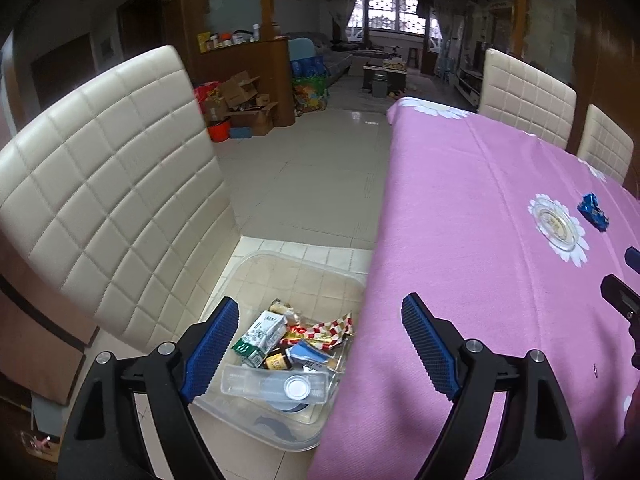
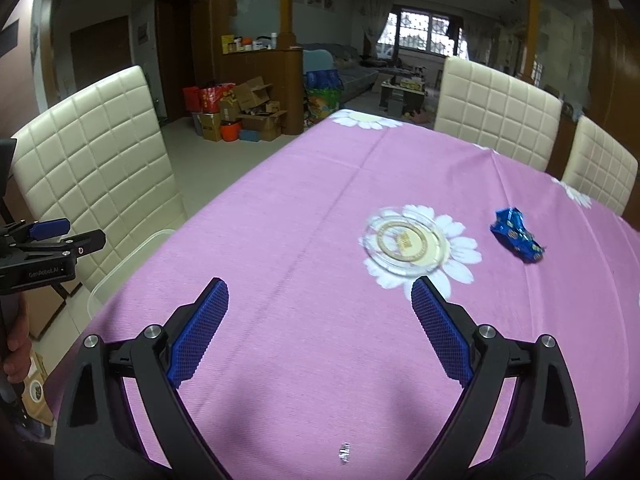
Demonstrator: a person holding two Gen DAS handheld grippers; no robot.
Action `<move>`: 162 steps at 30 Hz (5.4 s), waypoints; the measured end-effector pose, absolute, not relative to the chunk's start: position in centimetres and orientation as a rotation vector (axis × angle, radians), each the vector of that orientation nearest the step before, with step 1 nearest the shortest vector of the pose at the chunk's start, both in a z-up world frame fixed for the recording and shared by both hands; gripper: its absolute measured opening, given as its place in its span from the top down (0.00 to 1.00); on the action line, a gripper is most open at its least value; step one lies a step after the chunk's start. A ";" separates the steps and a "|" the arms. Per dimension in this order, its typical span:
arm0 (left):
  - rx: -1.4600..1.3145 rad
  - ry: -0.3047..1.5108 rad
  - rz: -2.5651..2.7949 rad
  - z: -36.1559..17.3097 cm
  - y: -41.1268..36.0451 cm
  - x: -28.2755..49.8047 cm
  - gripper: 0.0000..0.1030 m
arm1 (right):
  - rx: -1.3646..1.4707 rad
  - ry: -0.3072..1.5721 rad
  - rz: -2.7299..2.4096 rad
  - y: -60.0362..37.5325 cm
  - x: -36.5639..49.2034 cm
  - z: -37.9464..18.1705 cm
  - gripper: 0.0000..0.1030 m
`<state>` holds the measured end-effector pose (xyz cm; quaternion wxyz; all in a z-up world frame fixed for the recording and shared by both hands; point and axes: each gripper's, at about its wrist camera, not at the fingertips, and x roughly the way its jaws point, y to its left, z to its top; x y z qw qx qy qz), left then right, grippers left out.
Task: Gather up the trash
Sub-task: 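Open the left tool to drop the bottle cap while the right tool returns over the table, then grasp the clear round lid with the left tool while the right tool grasps the blue wrapper, then carry the clear lid and blue wrapper over to the clear bin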
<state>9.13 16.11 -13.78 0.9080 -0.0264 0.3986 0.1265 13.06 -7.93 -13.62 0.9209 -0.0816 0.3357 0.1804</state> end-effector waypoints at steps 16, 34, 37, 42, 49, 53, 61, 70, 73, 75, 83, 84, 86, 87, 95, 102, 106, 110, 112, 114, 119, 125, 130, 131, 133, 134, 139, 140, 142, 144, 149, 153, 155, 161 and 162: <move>0.113 0.865 -0.006 -14.1 2.6 16.3 0.21 | -0.099 0.706 0.205 -16.9 16.4 -14.2 0.11; 0.185 0.925 -0.128 -16.4 -6.5 23.8 0.21 | -0.095 0.729 0.121 -22.1 22.3 -15.3 0.11; 0.181 0.939 -0.131 -16.9 -6.9 24.9 0.21 | -0.107 0.732 0.110 -22.4 23.6 -15.5 0.11; 0.147 0.955 -0.143 -17.4 -7.1 26.5 0.21 | -0.110 0.757 0.080 -23.2 25.9 -16.4 0.11; 0.149 0.955 -0.167 -17.7 -8.2 28.4 0.17 | -0.105 0.791 0.045 -24.0 28.6 -17.5 0.11; 0.125 0.964 -0.178 -17.4 -8.1 28.8 0.17 | -0.088 0.795 0.047 -24.3 29.0 -17.6 0.11; 0.144 0.928 -0.198 -16.4 -7.8 27.0 0.17 | -0.083 0.779 0.075 -23.8 28.3 -17.5 0.11; 0.172 0.986 -0.190 -18.6 -8.1 26.7 0.17 | -0.054 0.798 0.071 -24.4 28.1 -17.6 0.11; 0.157 0.986 -0.179 -18.9 -8.1 27.3 0.15 | -0.048 0.805 0.076 -24.4 28.2 -17.8 0.11; 0.144 0.986 -0.171 -18.9 -8.0 27.9 0.15 | -0.058 0.804 0.076 -24.3 28.2 -17.8 0.11; 0.137 0.955 -0.138 -18.7 -7.8 30.0 0.16 | -0.067 0.817 0.087 -24.0 28.8 -18.1 0.11; 0.140 0.952 -0.135 -18.8 -7.9 30.1 0.16 | -0.066 0.819 0.088 -24.0 28.9 -18.1 0.11; 0.144 0.948 -0.129 -18.7 -7.9 30.5 0.16 | -0.070 0.819 0.087 -24.0 29.1 -18.1 0.11; 0.145 0.943 -0.127 -18.6 -8.0 30.7 0.16 | -0.079 0.817 0.085 -23.9 29.1 -18.0 0.11; 0.191 0.887 -0.104 -17.5 -8.6 32.0 0.17 | -0.166 0.797 0.096 -22.6 30.6 -17.9 0.11; 0.184 0.894 -0.089 -17.9 -8.1 33.0 0.17 | -0.161 0.860 0.140 -22.4 31.8 -18.7 0.66; 0.197 0.884 -0.086 -17.7 -8.1 32.7 0.17 | -0.182 0.822 0.150 -22.1 30.8 -18.3 0.71; 0.204 0.872 -0.088 -17.1 -7.9 31.7 0.17 | -0.192 0.829 0.162 -21.9 30.0 -18.2 0.73; 0.210 0.869 -0.093 -16.9 -7.8 30.9 0.17 | -0.201 0.838 0.168 -21.6 29.4 -18.3 0.73; 0.220 0.865 -0.095 -16.6 -7.6 29.8 0.17 | -0.216 0.844 0.174 -21.1 28.4 -18.3 0.73; 0.230 0.869 -0.105 -16.5 -6.9 26.9 0.17 | -0.242 0.861 0.202 -19.9 25.6 -18.2 0.73; 0.232 0.881 -0.091 -16.3 -5.2 23.1 0.17 | -0.283 0.859 0.225 -18.5 21.9 -17.5 0.73; 0.240 0.861 -0.072 -15.4 -3.7 19.5 0.17 | -0.277 0.859 0.253 -17.5 18.8 -16.8 0.73; 0.238 0.852 -0.068 -15.0 -3.3 18.7 0.17 | -0.274 0.863 0.260 -17.4 18.4 -16.8 0.73; 0.229 0.843 -0.067 -14.4 -2.9 17.5 0.16 | -0.259 0.877 0.280 -16.9 17.0 -16.8 0.73; 0.222 0.836 -0.067 -14.1 -2.6 16.8 0.17 | -0.252 0.880 0.289 -16.7 16.4 -16.8 0.73; 0.216 0.809 -0.073 -13.2 -2.4 14.0 0.17 | -0.198 0.874 0.326 -16.2 13.3 -16.0 0.73; 0.218 0.809 -0.075 -13.1 -2.4 13.6 0.16 | -0.185 0.873 0.332 -16.2 12.7 -15.8 0.73; 0.222 0.802 -0.077 -12.8 -2.4 12.6 0.16 | -0.182 0.863 0.330 -16.1 11.6 -15.6 0.73; 0.228 0.793 -0.077 -12.6 -2.3 11.7 0.16 | -0.179 0.854 0.328 -16.1 10.8 -15.3 0.73; 0.238 0.760 -0.070 -11.8 -2.3 9.8 0.16 | -0.162 0.831 0.331 -16.4 9.0 -14.6 0.73; 0.246 0.737 -0.057 -11.4 -2.3 8.5 0.16 | -0.160 0.821 0.340 -16.4 7.8 -14.2 0.72; 0.246 0.728 -0.053 -11.2 -2.2 8.0 0.16 | -0.154 0.819 0.344 -16.5 7.5 -14.0 0.72; 0.242 0.717 -0.039 -10.9 -1.6 7.2 0.16 | -0.151 0.808 0.355 -16.4 6.8 -13.7 0.71; 0.241 0.716 -0.036 -10.9 -1.5 7.1 0.16 | -0.152 0.808 0.357 -16.3 6.7 -13.7 0.71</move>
